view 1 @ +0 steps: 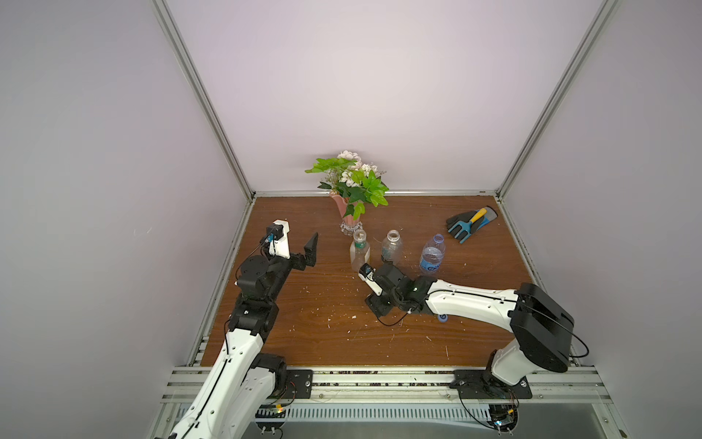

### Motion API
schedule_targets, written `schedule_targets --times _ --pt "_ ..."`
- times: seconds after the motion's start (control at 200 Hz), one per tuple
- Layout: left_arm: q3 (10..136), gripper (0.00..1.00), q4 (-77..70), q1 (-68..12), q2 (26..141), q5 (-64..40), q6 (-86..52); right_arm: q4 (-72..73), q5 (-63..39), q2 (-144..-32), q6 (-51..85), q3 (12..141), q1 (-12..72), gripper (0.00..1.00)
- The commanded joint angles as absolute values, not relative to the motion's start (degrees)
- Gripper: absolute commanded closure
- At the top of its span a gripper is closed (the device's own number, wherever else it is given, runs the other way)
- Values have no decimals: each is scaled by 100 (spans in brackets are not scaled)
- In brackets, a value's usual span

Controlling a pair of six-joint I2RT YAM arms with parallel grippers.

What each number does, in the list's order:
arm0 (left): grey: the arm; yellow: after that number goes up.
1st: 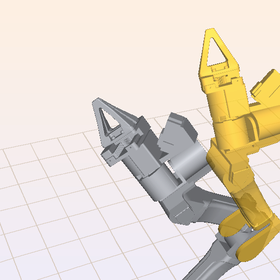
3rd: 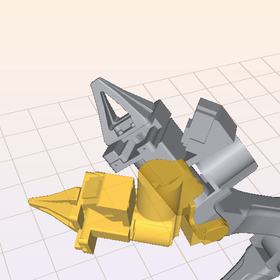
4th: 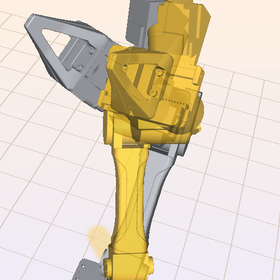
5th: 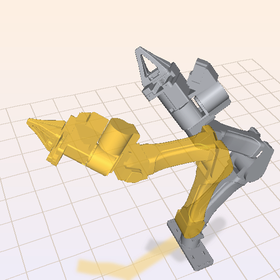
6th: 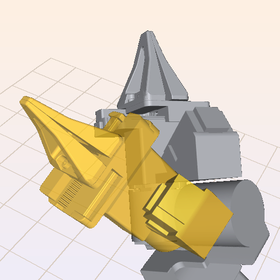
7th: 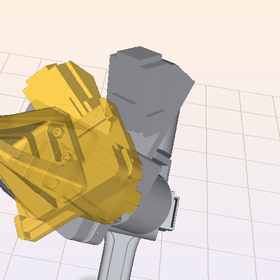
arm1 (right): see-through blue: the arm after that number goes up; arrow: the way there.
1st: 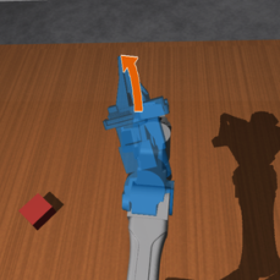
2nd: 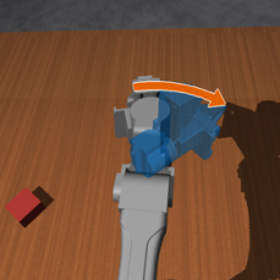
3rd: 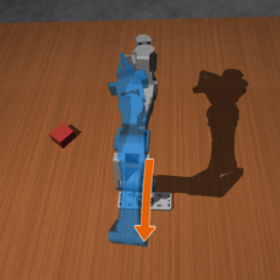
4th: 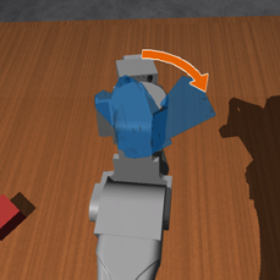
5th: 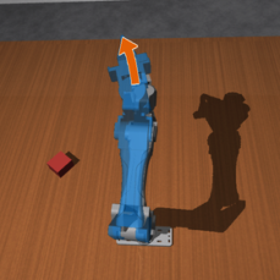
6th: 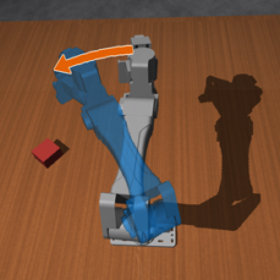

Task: Screw on the bottle caps
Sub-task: Pick up the bottle cap from the center of the board.

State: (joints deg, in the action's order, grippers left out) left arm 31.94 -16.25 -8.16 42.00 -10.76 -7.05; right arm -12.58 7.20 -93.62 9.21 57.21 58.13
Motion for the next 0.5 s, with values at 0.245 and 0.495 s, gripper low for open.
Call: schedule_targets --times 0.245,0.495 --pt "3217 0 -1626 -747 4240 -1256 -767 -1446 703 -9864 1351 6092 5861 36" --pt "3226 0 -1617 -745 4287 -1304 -784 -1450 853 -10134 1396 6212 5869 41"
